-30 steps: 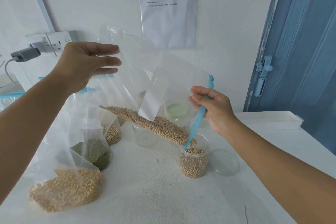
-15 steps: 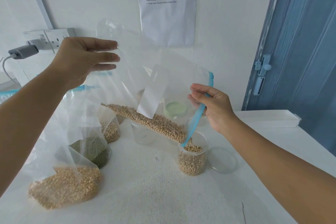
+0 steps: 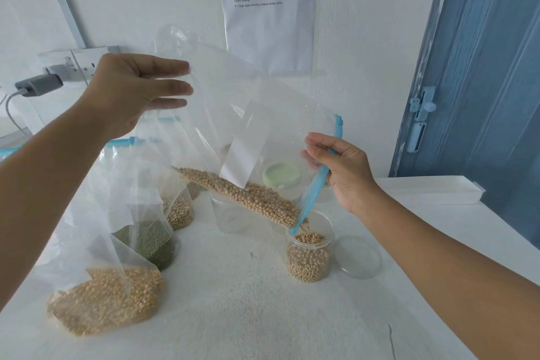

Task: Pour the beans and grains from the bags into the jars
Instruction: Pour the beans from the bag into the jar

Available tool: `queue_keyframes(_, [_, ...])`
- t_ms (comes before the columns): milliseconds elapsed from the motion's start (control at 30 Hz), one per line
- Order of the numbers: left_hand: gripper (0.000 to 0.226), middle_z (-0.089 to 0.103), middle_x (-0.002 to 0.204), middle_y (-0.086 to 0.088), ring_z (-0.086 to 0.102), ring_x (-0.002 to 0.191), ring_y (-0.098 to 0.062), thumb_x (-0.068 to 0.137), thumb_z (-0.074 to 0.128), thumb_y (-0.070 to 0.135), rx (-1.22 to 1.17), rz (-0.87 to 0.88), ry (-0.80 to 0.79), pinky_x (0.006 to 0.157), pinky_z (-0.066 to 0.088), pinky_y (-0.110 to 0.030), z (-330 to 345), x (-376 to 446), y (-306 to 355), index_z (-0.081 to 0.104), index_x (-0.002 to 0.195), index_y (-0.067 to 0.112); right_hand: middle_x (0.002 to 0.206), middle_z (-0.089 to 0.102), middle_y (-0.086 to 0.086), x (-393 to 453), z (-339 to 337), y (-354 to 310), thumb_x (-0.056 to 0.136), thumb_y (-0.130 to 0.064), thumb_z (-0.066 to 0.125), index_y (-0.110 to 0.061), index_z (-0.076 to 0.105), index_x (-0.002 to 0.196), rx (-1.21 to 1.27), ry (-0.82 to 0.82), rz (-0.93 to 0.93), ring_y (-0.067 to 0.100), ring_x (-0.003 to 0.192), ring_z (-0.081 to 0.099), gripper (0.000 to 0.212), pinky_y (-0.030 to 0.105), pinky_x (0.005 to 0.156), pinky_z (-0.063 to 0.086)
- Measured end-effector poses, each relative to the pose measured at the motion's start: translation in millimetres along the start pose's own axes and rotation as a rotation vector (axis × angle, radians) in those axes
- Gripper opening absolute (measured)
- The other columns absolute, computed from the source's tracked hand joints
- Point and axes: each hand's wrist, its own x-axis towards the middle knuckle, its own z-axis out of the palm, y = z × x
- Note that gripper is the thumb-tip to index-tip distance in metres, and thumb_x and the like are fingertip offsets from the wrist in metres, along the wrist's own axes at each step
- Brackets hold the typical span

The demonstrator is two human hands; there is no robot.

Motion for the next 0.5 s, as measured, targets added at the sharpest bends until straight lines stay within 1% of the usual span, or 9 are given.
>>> queue_keyframes(100, [0.044,0.078,0.117,-0.006,0.077,0.102,-0.029,0.076,0.084,0.001,-0.003,0.000,0.005,0.085,0.064,-0.036,1.1,-1.2,0.3,0.074,0.119,0.002,0.109,0.078,0.009,0.0,-0.1,0.5,0.088,0.005,0.074,-0.011,0.080,0.103,0.001,-0.001,-0.001,0.034,0.106,0.074,0.022,0.037,0.096,0.059])
queue_keyframes(300, [0.042,0.078,0.117,-0.006,0.077,0.102,-0.029,0.077,0.084,0.002,0.000,0.002,-0.002,0.086,0.064,-0.038,1.8,-2.0,1.1,0.074,0.118,0.003,0.111,0.078,0.008,-2.0,-1.4,3.4,0.088,0.004,0.074,-0.010,0.079,0.105,0.002,-0.007,0.009,0.032,0.104,0.075,0.023,0.032,0.091,0.060])
queue_keyframes(433, [0.045,0.077,0.118,-0.006,0.077,0.103,-0.029,0.077,0.084,0.002,-0.003,0.005,-0.009,0.086,0.064,-0.038,3.4,-2.9,1.0,0.073,0.120,0.001,0.110,0.078,0.009,-2.0,-2.3,2.9,0.088,0.004,0.074,-0.010,0.080,0.104,0.016,0.004,0.006,0.033,0.104,0.075,0.022,0.036,0.094,0.060])
queue_keyframes(500, [0.045,0.078,0.118,-0.006,0.077,0.103,-0.029,0.076,0.085,0.002,-0.006,0.009,-0.006,0.086,0.064,-0.038,3.5,-1.9,1.9,0.074,0.120,0.001,0.109,0.078,0.009,-2.2,-2.4,2.0,0.088,0.004,0.074,-0.011,0.080,0.103,0.015,0.003,0.007,0.032,0.104,0.075,0.022,0.035,0.094,0.060])
